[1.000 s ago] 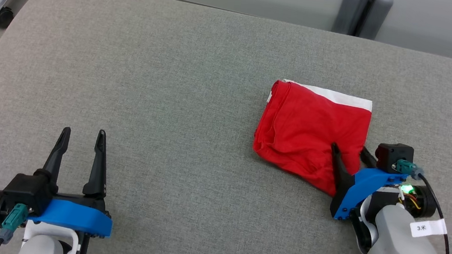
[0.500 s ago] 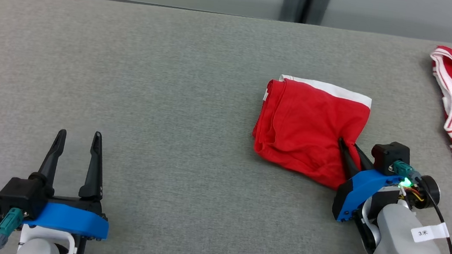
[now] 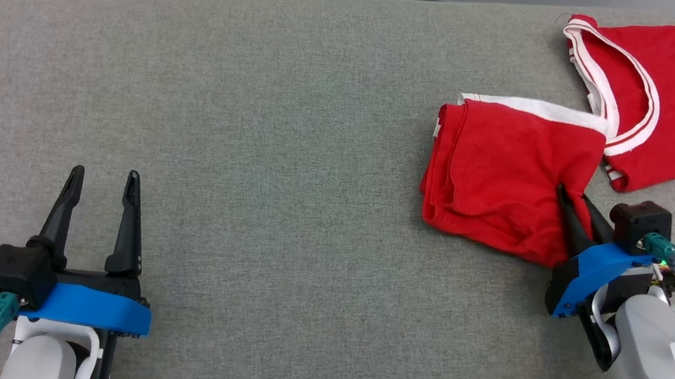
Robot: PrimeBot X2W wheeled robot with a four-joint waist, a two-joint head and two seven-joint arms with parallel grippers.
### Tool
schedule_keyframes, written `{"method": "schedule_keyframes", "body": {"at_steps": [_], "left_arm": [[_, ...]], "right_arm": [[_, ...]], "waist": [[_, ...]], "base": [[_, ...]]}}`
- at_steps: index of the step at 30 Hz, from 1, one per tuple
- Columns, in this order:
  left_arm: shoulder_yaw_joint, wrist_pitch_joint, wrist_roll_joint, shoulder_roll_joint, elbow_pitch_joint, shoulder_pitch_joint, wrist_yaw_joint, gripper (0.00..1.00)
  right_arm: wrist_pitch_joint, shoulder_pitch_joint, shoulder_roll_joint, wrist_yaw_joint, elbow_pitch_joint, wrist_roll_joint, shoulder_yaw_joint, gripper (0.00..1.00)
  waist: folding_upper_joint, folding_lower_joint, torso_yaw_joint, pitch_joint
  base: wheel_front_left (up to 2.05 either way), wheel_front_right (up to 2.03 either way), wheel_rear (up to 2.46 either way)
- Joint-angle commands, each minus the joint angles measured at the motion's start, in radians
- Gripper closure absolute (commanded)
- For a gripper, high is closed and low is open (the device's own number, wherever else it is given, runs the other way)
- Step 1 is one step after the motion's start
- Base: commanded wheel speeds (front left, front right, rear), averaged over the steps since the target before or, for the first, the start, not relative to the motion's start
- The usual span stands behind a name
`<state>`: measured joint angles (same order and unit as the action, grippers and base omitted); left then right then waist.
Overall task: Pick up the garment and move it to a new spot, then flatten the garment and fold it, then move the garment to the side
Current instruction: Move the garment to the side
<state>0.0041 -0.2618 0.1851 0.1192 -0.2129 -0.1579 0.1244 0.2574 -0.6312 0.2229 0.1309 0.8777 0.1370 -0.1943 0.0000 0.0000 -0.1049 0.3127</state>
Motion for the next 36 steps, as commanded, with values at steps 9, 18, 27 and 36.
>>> {"method": "schedule_keyframes", "body": {"at_steps": [9, 18, 27, 36], "left_arm": [[-0.007, -0.004, 0.008, 0.017, 0.017, -0.037, 0.007, 0.0], [-0.007, -0.004, 0.016, 0.029, 0.05, -0.064, 0.006, 0.0], [-0.018, -0.004, 0.018, 0.033, 0.075, -0.098, 0.007, 0.0], [-0.026, -0.004, 0.023, 0.025, 0.077, -0.115, 0.007, 0.0]], "right_arm": [[-0.066, -0.132, 0.105, 0.0, -0.062, -0.019, -0.028, 1.0], [-0.191, -0.257, 0.321, 0.0, -0.108, 0.025, -0.054, 1.0], [-0.303, -0.334, 0.506, 0.0, -0.139, 0.087, -0.06, 1.0], [-0.383, -0.364, 0.557, 0.0, -0.176, 0.097, -0.04, 1.0]], "waist": [[0.0, 0.0, 0.021, 0.056], [0.0, 0.0, 0.037, 0.143], [0.0, 0.0, 0.048, 0.19], [0.0, 0.0, 0.05, 0.216]], "base": [[0.0, 0.0, 0.0], [0.0, 0.0, 0.0], [0.0, 0.0, 0.0], [0.0, 0.0, 0.0]]}}
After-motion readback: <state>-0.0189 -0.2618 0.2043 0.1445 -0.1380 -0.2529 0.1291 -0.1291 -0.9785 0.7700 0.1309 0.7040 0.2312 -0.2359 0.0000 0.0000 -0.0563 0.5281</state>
